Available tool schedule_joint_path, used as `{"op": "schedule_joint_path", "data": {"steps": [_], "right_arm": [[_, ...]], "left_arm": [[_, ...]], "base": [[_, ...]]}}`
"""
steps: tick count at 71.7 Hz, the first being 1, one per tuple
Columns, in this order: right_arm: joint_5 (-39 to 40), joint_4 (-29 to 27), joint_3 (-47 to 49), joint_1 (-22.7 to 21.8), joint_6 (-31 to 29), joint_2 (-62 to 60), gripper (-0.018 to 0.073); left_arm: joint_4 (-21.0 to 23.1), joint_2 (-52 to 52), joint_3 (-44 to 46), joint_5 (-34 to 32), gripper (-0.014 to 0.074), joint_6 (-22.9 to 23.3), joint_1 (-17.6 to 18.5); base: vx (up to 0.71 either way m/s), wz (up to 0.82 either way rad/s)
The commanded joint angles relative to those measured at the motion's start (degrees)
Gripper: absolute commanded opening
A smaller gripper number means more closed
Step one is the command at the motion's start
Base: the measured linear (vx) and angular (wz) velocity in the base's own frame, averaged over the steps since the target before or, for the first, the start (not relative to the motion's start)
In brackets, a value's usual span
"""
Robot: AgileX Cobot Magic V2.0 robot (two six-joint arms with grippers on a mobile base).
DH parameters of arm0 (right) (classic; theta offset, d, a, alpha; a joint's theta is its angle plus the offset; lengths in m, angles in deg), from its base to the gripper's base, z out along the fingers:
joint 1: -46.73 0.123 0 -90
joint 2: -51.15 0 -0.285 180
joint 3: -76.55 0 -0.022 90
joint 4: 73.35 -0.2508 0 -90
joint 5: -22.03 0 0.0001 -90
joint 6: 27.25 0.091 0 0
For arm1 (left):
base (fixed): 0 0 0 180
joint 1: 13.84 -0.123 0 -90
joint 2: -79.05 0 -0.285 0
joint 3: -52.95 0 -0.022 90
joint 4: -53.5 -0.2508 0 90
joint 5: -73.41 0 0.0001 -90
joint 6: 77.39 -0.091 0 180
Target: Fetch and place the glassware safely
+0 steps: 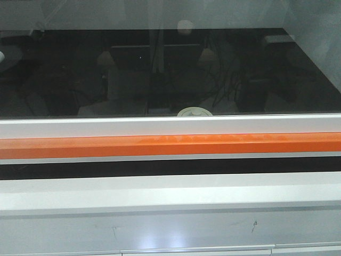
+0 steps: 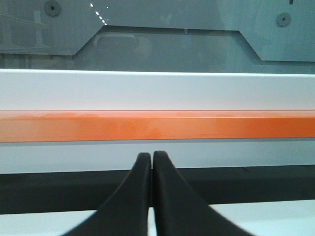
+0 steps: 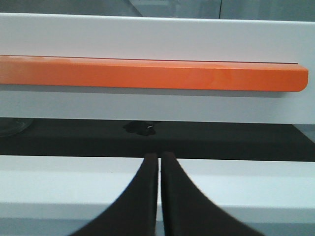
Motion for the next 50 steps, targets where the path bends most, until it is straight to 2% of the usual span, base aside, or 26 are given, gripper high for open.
{"op": "schedule_joint_path", "data": {"steps": [1, 8, 13, 22, 34, 41, 50], "right_arm": [[4.2, 0.1, -1.0, -0.1, -0.5, -0.3, -0.0008], [6.4, -1.2, -0.8, -0.1, 0.6, -0.3, -0.0008], [5.9, -3.3, 1.0, 0.0, 1.3, -0.3, -0.0008], [3.6, -3.3, 7.8, 0.0, 1.3, -0.3, -0.0008], [0.0, -3.3, 19.1, 0.0, 0.4, 4.6, -0.0008], [-1.5, -3.3, 23.0, 0.0, -2.2, 9.5, -0.0008], [-2.3, -3.6, 24.9, 0.0, -3.3, 15.2, -0.0008]], "left_arm": [[0.6, 0.6, -1.7, -5.6, -0.0007, 0.0, 0.2], [1.1, 0.6, -1.2, -11.6, -0.0007, 0.5, 0.2], [2.5, 0.4, 1.1, -12.6, -0.0007, 2.0, 0.2], [2.6, -2.4, 8.6, -5.2, -0.0007, 1.9, 0.2], [1.9, -12.6, 19.7, 6.1, -0.0007, 0.6, 0.2], [2.2, -17.5, 23.7, 9.2, -0.0007, 0.0, 0.2], [2.6, -21.3, 24.9, 9.0, -0.0007, 0.4, 0.2]], "base": [[0.0, 0.0], [0.0, 0.0], [0.0, 0.0], [0.0, 0.0], [0.0, 0.0], [0.0, 0.0], [0.0, 0.0]]}}
